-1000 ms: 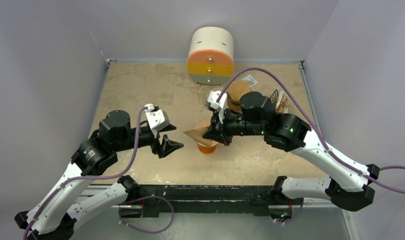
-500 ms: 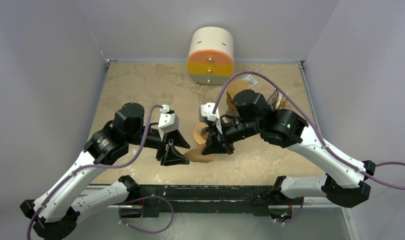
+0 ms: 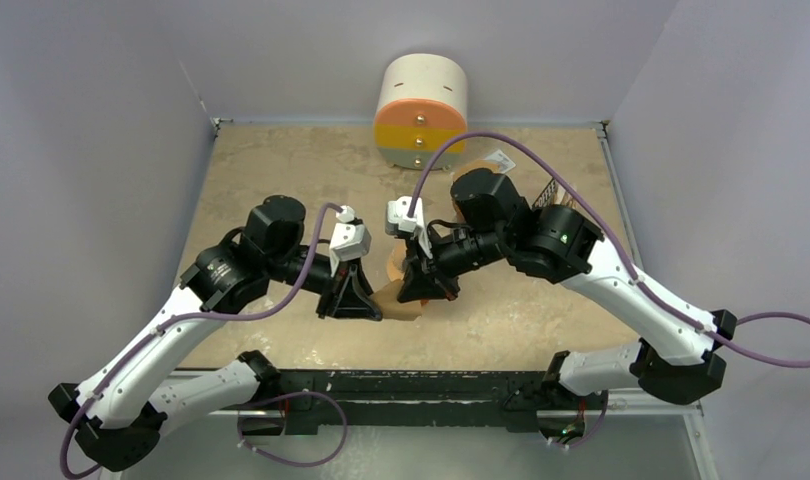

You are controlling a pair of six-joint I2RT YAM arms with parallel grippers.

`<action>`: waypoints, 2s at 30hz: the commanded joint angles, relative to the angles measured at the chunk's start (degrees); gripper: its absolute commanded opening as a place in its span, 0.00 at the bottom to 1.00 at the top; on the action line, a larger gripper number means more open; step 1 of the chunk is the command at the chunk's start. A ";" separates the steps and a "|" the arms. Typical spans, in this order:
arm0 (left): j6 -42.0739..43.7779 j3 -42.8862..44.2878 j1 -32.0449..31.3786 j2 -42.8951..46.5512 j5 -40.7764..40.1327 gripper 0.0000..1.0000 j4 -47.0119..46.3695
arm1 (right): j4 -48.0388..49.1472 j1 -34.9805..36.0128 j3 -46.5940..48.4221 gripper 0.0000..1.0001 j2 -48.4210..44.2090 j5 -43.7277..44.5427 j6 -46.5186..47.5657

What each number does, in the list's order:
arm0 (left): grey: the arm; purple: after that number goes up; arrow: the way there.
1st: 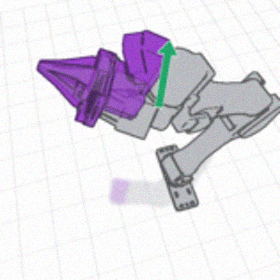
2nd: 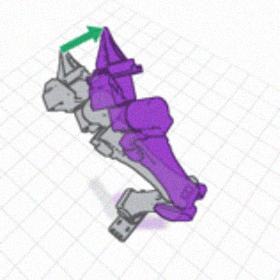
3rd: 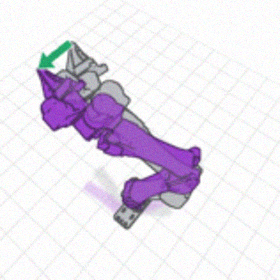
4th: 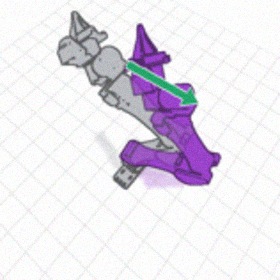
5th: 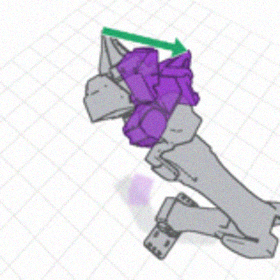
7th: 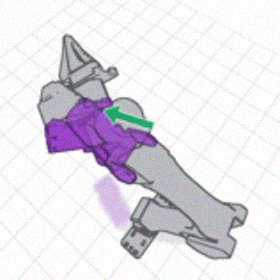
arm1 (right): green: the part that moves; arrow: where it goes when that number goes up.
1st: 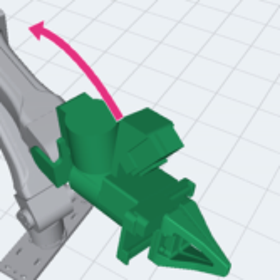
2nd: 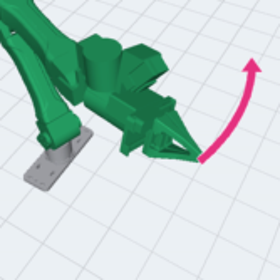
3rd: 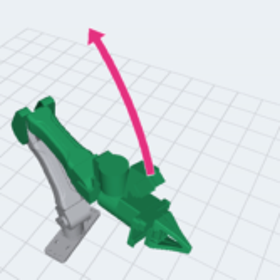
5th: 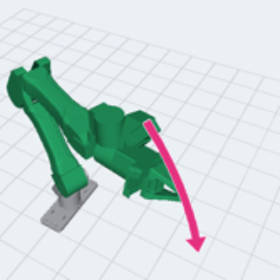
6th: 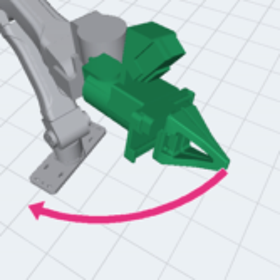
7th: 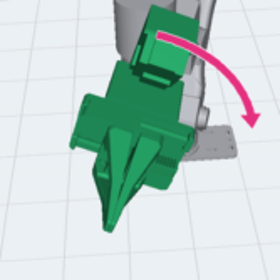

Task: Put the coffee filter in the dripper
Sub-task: Place the coffee filter in the coffee dripper.

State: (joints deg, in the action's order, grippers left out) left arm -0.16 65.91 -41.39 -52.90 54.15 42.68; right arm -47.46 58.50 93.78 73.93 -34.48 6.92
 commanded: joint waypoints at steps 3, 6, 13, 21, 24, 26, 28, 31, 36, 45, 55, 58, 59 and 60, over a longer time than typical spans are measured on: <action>2.51 2.11 -0.13 -0.49 4.88 0.00 1.16 | -0.09 0.29 2.77 0.00 1.06 3.40 -0.91; 3.50 2.03 -0.17 0.13 4.76 0.00 2.03 | 0.12 0.32 3.13 0.00 1.54 4.15 -1.52; 5.40 0.02 -0.18 4.01 0.45 0.00 1.56 | 2.77 0.30 1.38 0.18 -0.57 4.58 -3.09; 7.26 -3.72 -0.13 8.83 -1.33 0.00 -1.90 | 7.59 0.28 -3.54 0.48 -7.04 2.49 -4.99; 8.71 -4.74 -0.18 9.42 -0.16 0.00 -2.92 | 10.48 0.30 -6.31 0.55 -10.24 1.46 -5.29; 9.00 -6.76 -0.19 11.14 0.66 0.00 -5.95 | 13.25 0.28 -8.50 0.59 -13.19 0.62 -5.86; 9.78 -9.55 -0.16 13.80 1.30 0.00 -10.25 | 15.59 0.25 -10.37 0.61 -15.13 -0.34 -6.22; 13.68 -14.32 -0.16 18.88 4.03 0.00 -17.35 | 17.65 0.30 -12.25 0.61 -17.02 -0.15 -6.44; 22.82 -18.60 -0.18 25.09 4.36 0.00 -22.38 | 22.76 0.30 -15.68 0.61 -19.86 1.90 -7.97; 34.37 -18.66 -0.18 24.88 2.69 0.00 -25.21 | 34.57 0.27 -22.20 0.57 -21.03 -1.28 -1.31; 44.53 -16.14 -0.12 23.38 -2.87 0.00 -22.02 | 55.29 0.52 -32.41 0.54 -23.57 -9.81 12.92; 45.66 -15.97 -0.14 23.56 -3.47 0.00 -21.80 | 56.19 0.94 -33.04 0.51 -22.95 -12.03 19.14; 45.91 -15.94 -0.18 23.63 -3.64 0.00 -21.83 | 56.09 1.10 -33.00 0.50 -22.76 -12.62 20.67; 45.98 -15.98 -0.17 23.71 -3.88 0.00 -21.91 | 56.14 1.29 -32.94 0.50 -22.63 -13.28 21.69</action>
State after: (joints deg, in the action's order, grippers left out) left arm 41.98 47.68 -41.41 -29.19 51.05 21.19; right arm 1.96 58.98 60.80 51.42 -43.09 19.68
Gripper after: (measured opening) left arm 0.002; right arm 0.508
